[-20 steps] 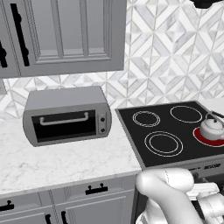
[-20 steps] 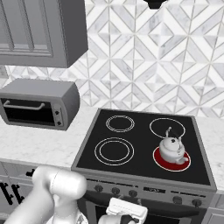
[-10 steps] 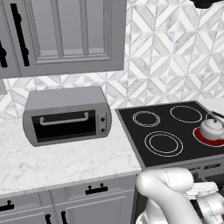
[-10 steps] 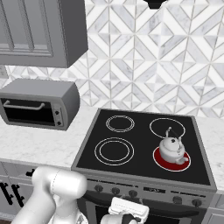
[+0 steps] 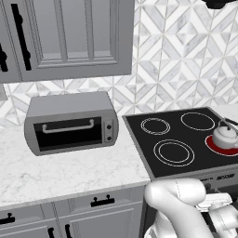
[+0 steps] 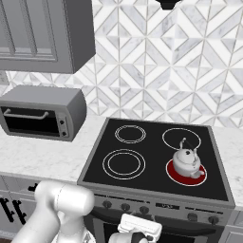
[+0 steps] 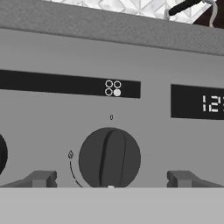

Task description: Turn off the front right burner of the stove.

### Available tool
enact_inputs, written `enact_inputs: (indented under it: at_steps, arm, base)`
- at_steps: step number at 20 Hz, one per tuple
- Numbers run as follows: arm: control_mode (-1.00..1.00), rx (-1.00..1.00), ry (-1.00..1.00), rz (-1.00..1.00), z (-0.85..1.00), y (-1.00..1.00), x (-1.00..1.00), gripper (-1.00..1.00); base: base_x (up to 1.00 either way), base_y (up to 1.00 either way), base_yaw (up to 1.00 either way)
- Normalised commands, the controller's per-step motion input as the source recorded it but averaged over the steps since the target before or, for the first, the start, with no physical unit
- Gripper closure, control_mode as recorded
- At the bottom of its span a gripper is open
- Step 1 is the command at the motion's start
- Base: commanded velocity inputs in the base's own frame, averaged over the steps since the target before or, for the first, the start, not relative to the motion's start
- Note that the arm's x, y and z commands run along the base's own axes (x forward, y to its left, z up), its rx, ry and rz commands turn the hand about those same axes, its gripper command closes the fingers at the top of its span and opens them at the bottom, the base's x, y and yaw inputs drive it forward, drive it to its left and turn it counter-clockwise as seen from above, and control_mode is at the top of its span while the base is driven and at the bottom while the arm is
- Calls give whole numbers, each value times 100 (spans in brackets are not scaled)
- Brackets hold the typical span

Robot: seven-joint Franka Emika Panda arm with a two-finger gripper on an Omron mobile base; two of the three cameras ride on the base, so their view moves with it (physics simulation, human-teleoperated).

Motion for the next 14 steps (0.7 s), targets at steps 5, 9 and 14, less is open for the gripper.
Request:
enact_inputs:
  at_steps: [5, 9, 14]
  arm:
    - [-100, 0, 0, 0, 7, 0, 0, -100]
    - [-100, 0, 0, 0, 2, 0, 0, -100]
    - [-100, 0, 0, 0, 0, 0, 0, -100]
  base:
    - [0, 0, 0]
    - [0, 0, 0]
    - [0, 0, 0]
